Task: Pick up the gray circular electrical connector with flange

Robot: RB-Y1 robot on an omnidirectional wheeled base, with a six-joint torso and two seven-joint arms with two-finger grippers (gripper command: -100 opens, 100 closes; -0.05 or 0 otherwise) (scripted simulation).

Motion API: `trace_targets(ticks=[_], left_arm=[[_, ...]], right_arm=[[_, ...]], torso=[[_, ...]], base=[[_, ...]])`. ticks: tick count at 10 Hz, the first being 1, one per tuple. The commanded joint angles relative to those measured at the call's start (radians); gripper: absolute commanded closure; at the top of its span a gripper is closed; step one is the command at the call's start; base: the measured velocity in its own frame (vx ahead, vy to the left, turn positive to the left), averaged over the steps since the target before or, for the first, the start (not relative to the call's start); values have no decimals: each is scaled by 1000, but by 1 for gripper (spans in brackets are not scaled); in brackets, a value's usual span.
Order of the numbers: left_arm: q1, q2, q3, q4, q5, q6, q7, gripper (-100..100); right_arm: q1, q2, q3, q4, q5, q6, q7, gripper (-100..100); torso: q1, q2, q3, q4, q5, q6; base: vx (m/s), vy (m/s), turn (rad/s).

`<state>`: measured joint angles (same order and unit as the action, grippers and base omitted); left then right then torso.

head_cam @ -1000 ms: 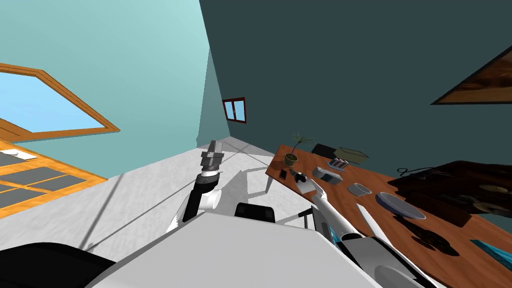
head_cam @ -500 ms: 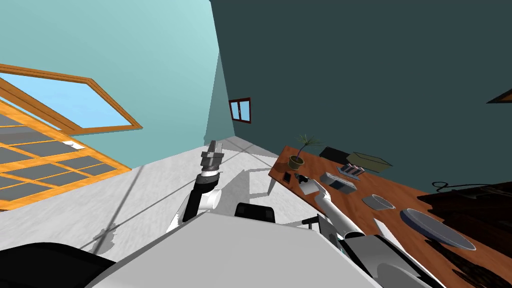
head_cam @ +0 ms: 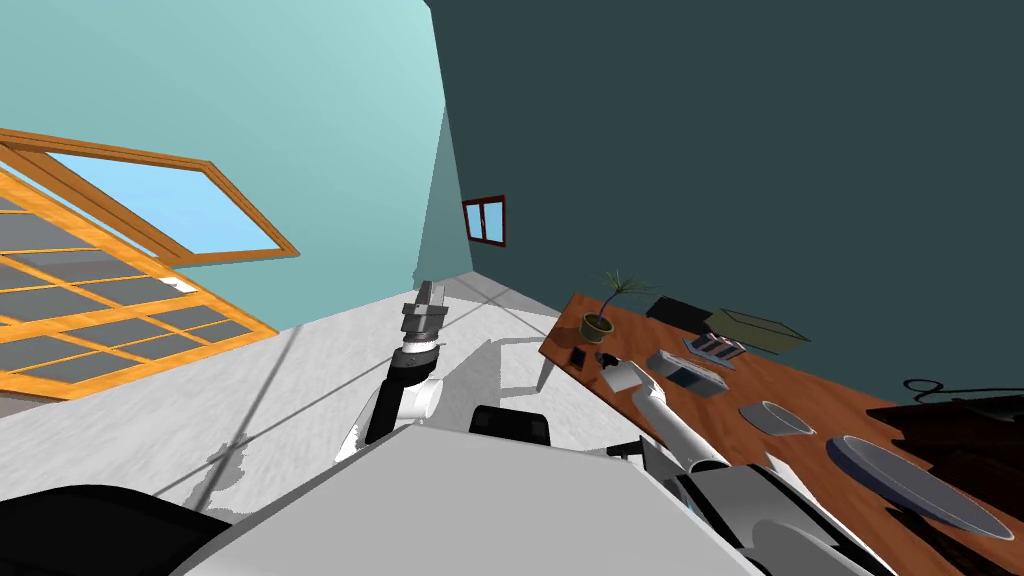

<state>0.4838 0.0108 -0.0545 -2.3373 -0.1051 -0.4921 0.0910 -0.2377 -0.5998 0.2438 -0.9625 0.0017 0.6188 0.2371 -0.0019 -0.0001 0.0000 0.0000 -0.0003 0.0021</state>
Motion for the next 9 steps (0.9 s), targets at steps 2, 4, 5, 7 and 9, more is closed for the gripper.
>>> trace_targets(ticks=[2, 4, 5, 7, 9], left_arm=[[0, 0, 0, 0, 0, 0, 0, 0], [0, 0, 0, 0, 0, 0, 0, 0], [0, 0, 0, 0, 0, 0, 0, 0], [0, 0, 0, 0, 0, 0, 0, 0], [0, 0, 0, 0, 0, 0, 0, 0]], right_arm=[[-19, -11, 5, 76, 0, 35, -6, -100], [-31, -20, 9, 150, 2, 71, -13, -100], [-31, -20, 9, 163, 2, 73, -13, -100], [-41, -28, 12, 228, 4, 108, -20, -100], [-50, -35, 15, 284, 5, 141, -27, -100]], torso=[[0, 1, 0, 0, 0, 0], [0, 0, 0, 0, 0, 0], [-1, -1, 0, 0, 0, -1], [-1, -2, -1, 0, 0, -1], [-1, -1, -1, 0, 0, -1]], base=[[8, -6, 102], [22, -17, 161], [30, -18, 133], [36, -27, 171], [24, -25, 132]])
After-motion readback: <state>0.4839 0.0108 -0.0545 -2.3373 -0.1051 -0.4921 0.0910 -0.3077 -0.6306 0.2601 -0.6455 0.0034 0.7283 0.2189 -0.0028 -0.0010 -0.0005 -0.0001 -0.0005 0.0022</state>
